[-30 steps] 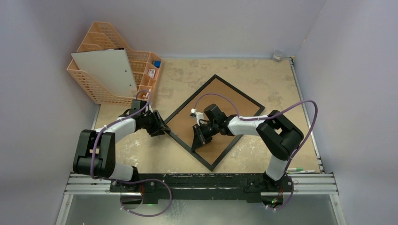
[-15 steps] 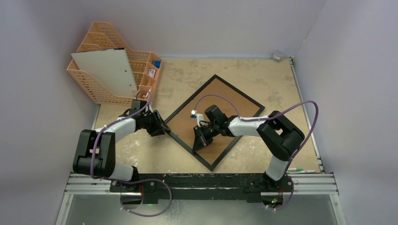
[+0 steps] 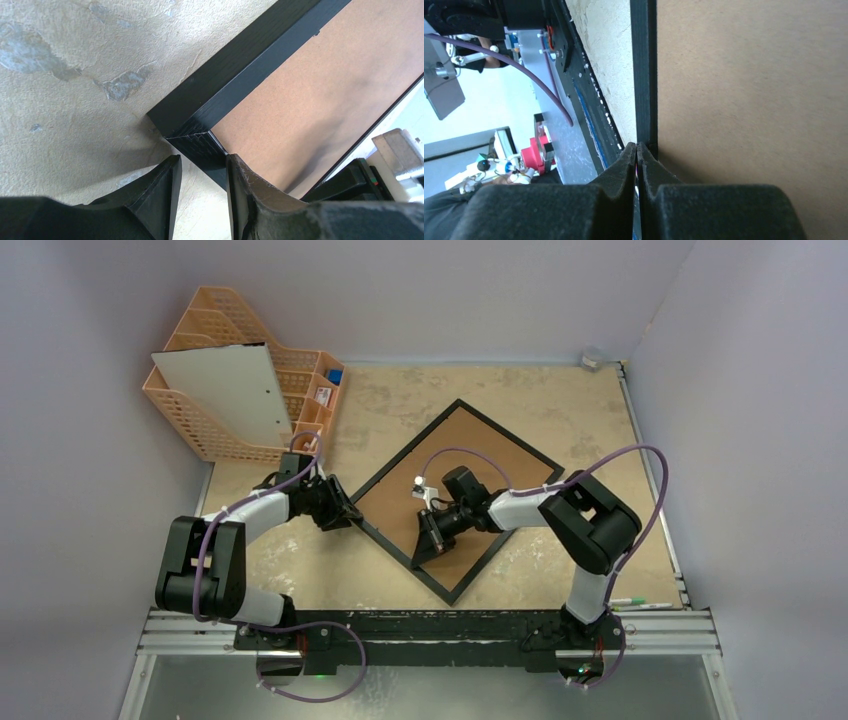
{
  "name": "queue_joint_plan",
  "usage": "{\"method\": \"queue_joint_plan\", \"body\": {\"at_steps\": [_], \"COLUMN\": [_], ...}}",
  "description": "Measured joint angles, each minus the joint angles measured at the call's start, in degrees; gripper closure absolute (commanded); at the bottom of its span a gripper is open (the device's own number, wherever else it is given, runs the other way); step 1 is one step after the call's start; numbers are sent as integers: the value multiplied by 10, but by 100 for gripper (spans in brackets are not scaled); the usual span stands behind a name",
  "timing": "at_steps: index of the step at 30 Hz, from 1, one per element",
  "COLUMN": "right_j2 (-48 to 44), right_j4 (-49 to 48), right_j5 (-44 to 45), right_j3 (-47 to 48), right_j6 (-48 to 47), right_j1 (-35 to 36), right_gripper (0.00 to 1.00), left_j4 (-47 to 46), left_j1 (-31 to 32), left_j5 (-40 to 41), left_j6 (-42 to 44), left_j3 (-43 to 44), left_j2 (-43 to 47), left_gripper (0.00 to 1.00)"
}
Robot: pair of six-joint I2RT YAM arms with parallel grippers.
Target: Put the photo into the frame
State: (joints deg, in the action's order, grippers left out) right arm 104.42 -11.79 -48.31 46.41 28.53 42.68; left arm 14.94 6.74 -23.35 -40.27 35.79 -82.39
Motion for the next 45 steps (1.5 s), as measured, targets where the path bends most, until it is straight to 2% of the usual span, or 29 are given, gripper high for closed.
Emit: {"method": "queue_joint_plan", "body": {"at_steps": [13, 23, 34, 38, 41, 45], "right_j2": [3, 7, -14, -58, -89, -117], "right_j4": [0, 49, 102, 106, 127, 170], "right_j5": [-6, 30, 146, 248, 336, 419], "right_j3": [-4, 15, 41, 41, 44, 77], "right_j6": [19, 79, 105, 88, 69, 60], "right_j1": [-24, -24, -28, -30, -37, -58], "right_gripper": [95, 95, 95, 93, 87, 68], "left_j4": [0, 0, 0, 0, 1, 10], "left_j1": [0, 0, 0, 0, 0, 0], "left_j5": [0, 0, 0, 0, 0, 2], "left_j6": [0, 0, 0, 0, 0, 5], "left_j3": [0, 0, 0, 0, 0, 2], "left_j2": [0, 0, 0, 0, 0, 8], "left_gripper": [61, 62, 62, 59, 53, 40]}}
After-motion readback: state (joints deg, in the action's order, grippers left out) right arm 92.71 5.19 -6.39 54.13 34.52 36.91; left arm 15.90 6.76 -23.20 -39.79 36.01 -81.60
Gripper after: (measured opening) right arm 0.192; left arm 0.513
